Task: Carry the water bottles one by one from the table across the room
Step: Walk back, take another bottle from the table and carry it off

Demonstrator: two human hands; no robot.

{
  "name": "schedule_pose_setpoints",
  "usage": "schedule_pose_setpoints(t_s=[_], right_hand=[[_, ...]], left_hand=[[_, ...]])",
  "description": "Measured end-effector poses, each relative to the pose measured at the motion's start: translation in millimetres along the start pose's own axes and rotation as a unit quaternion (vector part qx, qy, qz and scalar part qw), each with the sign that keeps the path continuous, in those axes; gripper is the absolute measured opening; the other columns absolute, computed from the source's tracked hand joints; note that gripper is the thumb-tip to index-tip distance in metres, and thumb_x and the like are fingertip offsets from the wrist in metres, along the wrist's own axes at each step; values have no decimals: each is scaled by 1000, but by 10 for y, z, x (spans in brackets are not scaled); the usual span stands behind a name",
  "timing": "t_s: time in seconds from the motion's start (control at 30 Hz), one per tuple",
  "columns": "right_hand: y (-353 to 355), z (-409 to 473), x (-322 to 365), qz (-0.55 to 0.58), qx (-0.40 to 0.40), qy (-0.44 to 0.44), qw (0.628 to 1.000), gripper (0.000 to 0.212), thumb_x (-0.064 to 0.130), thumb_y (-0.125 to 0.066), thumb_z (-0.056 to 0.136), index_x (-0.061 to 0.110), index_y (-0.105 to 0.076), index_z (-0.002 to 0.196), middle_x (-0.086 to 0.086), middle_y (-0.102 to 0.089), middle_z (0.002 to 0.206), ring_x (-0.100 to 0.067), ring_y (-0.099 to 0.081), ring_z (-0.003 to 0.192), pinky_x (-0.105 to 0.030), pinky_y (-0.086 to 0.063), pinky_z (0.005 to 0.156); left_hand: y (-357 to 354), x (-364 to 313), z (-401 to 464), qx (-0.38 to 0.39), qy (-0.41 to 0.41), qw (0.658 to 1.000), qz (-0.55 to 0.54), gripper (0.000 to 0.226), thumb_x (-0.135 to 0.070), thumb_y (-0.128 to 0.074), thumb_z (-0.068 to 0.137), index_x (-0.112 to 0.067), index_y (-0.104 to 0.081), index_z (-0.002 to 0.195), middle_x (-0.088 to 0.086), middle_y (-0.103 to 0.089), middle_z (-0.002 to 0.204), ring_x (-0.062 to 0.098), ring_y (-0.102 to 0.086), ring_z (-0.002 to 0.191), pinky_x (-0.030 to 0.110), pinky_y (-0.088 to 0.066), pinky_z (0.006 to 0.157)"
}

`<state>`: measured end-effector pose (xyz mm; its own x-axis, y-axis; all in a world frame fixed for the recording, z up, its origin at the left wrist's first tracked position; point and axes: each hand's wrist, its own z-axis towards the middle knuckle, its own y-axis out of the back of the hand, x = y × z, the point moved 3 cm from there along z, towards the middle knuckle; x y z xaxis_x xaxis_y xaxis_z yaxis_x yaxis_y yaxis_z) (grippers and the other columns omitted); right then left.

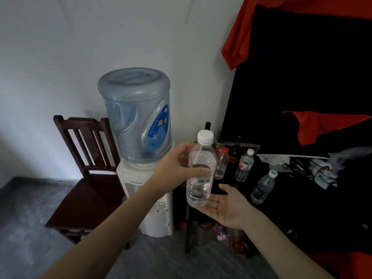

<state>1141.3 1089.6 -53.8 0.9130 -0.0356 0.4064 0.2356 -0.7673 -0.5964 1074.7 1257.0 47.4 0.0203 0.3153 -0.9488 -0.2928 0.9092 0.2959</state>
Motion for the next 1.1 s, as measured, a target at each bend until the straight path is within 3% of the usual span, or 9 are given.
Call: schedule_pose_setpoints(t_s=[0.07,0.2,0.3,0.4,0.53,0.67,0.9,1.0,1.1], right_hand=[[-64,189,189,5,-4,7,1000,69,45,-39,103,-19,-51,129,-37,-61,125,-47,-59,120,-48,-54,97],[-96,533,440,25,-32,13,999,67,44,-41,103,-17,-54,126,-36,-62,122,-44,-62,114,-51,-58,81],[-62,741,514,37,-38,3,999,67,43,-41,103,-17,-54,127,-36,-62,124,-44,-61,117,-52,-57,85],[4,945,601,49,-49,-7,998,66,42,-40,103,-18,-55,123,-37,-63,120,-44,-64,110,-51,-58,84],[116,1179,738,69,-64,-20,995,64,41,-40,104,-18,-54,124,-38,-60,124,-46,-61,115,-49,-54,92],[258,1414,914,68,-78,-41,994,64,41,-39,104,-18,-54,124,-37,-57,126,-46,-59,115,-49,-52,90],[511,1972,1410,67,-82,-77,991,62,42,-40,104,-15,-55,123,-36,-59,123,-44,-63,111,-48,-53,91],[604,2243,1568,73,-89,-90,989,61,42,-40,104,-14,-56,122,-35,-60,120,-44,-62,111,-47,-53,92],[704,2526,1666,71,-99,-99,988,61,42,-39,105,-13,-55,126,-34,-57,127,-43,-58,119,-46,-50,99]], left_hand=[[77,101,307,7,-2,1000,1,55,-17,-90,75,-24,-63,123,-9,-72,109,-2,-68,94,14,-54,81],[137,300,773,18,-1,1000,-4,54,-13,-90,74,-23,-64,121,-15,-73,102,-5,-69,91,14,-54,80],[127,469,1001,38,4,999,1,51,-13,-90,75,-24,-64,117,-23,-72,100,-4,-70,92,13,-53,79],[123,649,1198,42,17,999,1,49,-13,-90,74,-25,-65,115,-19,-74,99,-3,-70,92,14,-53,79],[80,901,1435,48,38,998,3,51,-15,-91,73,-28,-65,115,-13,-75,102,3,-72,95,17,-54,81],[-3,1128,1674,54,66,996,7,54,-13,-91,73,-26,-65,119,-10,-76,104,5,-73,98,19,-55,81],[-124,1443,2219,38,115,992,26,59,-15,-93,71,-24,-64,122,-12,-75,103,1,-72,94,15,-54,81],[-186,1626,2441,33,138,990,23,60,-19,-94,70,-29,-63,121,-12,-74,106,3,-72,98,22,-57,86],[-255,1849,2630,29,143,989,36,62,-36,-93,67,-37,-62,121,-13,-74,110,7,-72,103,35,-58,94]])
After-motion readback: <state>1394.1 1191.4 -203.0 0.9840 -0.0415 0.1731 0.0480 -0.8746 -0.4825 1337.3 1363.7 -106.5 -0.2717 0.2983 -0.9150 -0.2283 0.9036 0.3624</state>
